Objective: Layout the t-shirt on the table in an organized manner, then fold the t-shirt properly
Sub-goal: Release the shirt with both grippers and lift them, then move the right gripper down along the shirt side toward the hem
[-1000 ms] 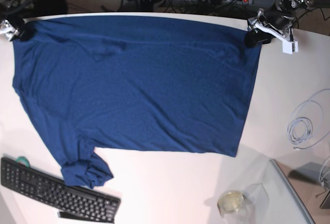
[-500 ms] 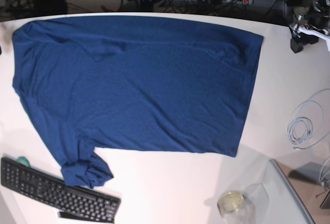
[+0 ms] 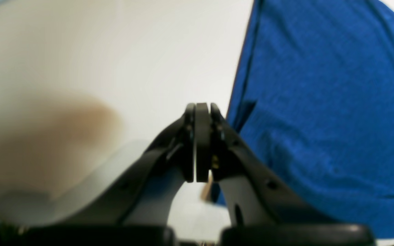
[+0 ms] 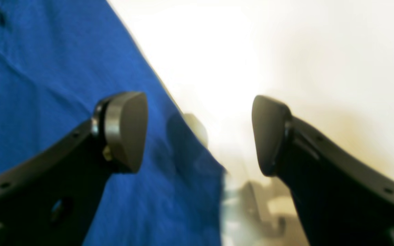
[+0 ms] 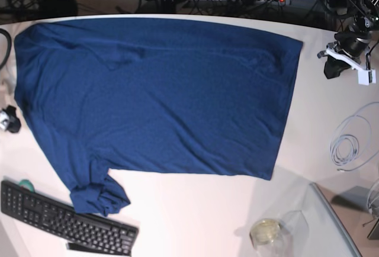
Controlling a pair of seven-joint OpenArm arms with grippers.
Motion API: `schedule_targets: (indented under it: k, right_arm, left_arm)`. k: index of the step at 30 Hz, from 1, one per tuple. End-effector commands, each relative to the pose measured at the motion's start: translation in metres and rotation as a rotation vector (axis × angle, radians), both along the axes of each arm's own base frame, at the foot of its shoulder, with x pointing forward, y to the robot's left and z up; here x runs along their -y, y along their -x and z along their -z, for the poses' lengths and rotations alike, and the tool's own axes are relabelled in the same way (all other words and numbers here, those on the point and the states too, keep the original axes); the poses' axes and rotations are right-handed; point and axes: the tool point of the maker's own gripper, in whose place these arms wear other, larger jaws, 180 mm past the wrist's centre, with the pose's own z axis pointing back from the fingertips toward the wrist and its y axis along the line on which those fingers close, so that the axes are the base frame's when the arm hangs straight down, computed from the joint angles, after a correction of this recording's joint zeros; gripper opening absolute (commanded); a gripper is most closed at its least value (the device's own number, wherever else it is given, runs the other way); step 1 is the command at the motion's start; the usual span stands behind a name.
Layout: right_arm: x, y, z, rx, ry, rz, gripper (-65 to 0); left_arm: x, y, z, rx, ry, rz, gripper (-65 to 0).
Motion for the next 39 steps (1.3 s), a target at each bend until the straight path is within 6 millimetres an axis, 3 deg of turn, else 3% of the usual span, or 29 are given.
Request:
schedule_targets:
  k: [1, 6, 13, 15, 19, 20, 22, 25, 35, 39]
  right_arm:
    - [0.011, -0.007, -0.011, 0.026, 0.021, -0.001, -20.3]
    - [-0.008, -0.003, 0.007, -0.024, 0.021, -0.055, -20.3]
    - [-0.024, -0.004, 0.015, -0.030, -0.003, -0.069, -21.8]
    - [-0.027, -0.004, 0.016, -0.029, -0.008, -0.071, -29.4]
    - [-0.028, -0.008, 0.013, -0.016, -0.012, -0.066, -61.5]
    - [-0.029, -0.013, 0.009, -0.003, -0.009, -0.073, -65.0]
    - [-0.035, -0.021, 0.000, 0.033, 0.001, -0.106, -63.2]
    - [-0.052, -0.017, -0.008, 0.044, 0.024, -0.195, -64.8]
    - [-0.068, 0.024, -0.033, 0.021, 0.037, -0.260, -64.8]
    - [-0.083, 0.042, -0.038, -0.006, 0.051, -0.312, -64.8]
  left_arm:
    - [-0.008, -0.007, -0.014, 0.043, -0.021, 0.001, -65.0]
    - [-0.009, -0.006, -0.013, 0.039, -0.021, 0.000, -65.0]
    - [-0.008, -0.008, -0.013, 0.044, -0.018, -0.001, -65.0]
    - [-0.008, -0.007, -0.009, 0.037, -0.009, -0.007, -65.0]
    - [-0.010, -0.002, -0.001, 0.014, 0.007, -0.021, -65.0]
    - [-0.010, -0.001, 0.001, 0.010, 0.009, -0.023, -65.0]
    - [-0.010, 0.000, 0.001, 0.007, 0.009, -0.023, -65.0]
    - [-0.010, 0.001, 0.002, 0.006, 0.011, -0.024, -65.0]
    - [-0.007, -0.002, 0.002, 0.010, 0.013, -0.017, -65.0]
    - [-0.007, -0.002, 0.002, 0.010, 0.013, -0.017, -65.0]
